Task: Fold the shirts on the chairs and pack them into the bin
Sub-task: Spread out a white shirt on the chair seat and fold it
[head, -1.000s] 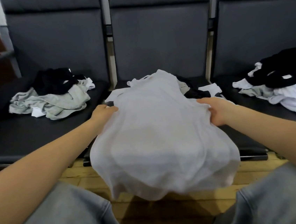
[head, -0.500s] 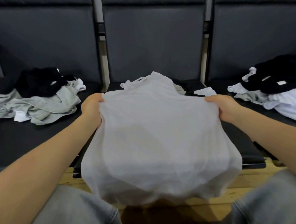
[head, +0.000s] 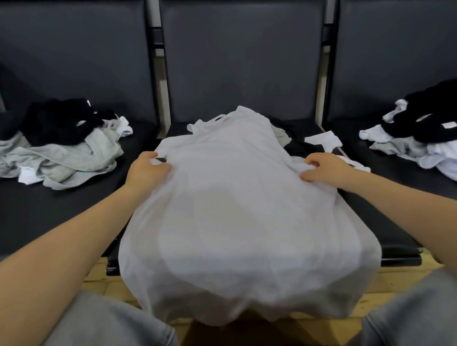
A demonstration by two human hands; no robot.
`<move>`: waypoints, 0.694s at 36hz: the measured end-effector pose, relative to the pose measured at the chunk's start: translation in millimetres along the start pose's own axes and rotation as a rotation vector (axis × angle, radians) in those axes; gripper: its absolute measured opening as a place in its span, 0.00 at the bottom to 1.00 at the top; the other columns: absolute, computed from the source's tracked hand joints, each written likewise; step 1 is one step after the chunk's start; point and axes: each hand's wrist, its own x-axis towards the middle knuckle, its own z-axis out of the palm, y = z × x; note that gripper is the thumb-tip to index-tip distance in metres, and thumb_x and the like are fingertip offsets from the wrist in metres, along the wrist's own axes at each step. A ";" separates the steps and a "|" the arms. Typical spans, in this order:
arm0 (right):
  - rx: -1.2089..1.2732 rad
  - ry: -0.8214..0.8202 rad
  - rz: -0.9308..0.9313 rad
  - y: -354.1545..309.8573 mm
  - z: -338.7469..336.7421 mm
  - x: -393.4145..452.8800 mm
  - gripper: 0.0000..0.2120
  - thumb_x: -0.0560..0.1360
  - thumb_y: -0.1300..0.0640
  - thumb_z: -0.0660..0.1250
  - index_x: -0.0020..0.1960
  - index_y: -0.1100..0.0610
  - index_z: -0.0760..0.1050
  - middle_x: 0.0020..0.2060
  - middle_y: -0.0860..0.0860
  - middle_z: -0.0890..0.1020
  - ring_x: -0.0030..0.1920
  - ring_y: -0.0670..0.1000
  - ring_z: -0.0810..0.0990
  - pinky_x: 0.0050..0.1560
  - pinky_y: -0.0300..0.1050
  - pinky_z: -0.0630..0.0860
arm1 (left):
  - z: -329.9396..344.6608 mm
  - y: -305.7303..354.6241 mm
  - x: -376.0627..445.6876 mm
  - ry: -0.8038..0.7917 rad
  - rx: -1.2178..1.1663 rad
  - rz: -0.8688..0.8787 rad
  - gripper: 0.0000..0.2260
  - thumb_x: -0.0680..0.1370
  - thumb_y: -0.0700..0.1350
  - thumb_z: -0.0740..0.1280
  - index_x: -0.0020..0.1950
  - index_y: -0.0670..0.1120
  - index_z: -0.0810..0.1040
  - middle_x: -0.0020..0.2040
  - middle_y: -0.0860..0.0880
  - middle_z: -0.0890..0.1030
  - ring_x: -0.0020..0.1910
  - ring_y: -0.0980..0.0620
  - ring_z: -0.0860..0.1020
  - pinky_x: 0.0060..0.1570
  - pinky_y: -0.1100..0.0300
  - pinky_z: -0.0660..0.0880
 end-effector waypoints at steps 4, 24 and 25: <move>0.503 -0.047 0.040 -5.2 -5.9 0.2 0.03 0.74 0.63 0.70 0.44 0.59 0.76 0.38 0.51 0.80 0.41 0.51 0.80 0.41 0.42 0.73 | 0.8 -2.5 3.7 0.049 -0.010 0.030 0.21 0.77 0.43 0.65 0.71 0.47 0.70 0.65 0.45 0.74 0.49 0.49 0.74 0.48 0.57 0.71; 0.297 0.024 0.109 16.7 -29.6 2.5 0.16 0.72 0.61 0.74 0.32 0.58 0.68 0.31 0.54 0.73 0.30 0.50 0.73 0.29 0.40 0.73 | 11.5 -7.3 5.0 0.044 0.322 0.212 0.14 0.77 0.41 0.62 0.63 0.47 0.74 0.56 0.45 0.80 0.53 0.44 0.76 0.49 0.54 0.72; 0.339 0.059 0.113 18.9 -33.0 2.7 0.18 0.72 0.61 0.74 0.32 0.59 0.67 0.30 0.55 0.72 0.29 0.51 0.72 0.28 0.41 0.74 | 11.3 -7.7 4.6 0.047 0.313 0.209 0.15 0.77 0.40 0.62 0.64 0.47 0.74 0.56 0.45 0.80 0.54 0.44 0.76 0.49 0.55 0.72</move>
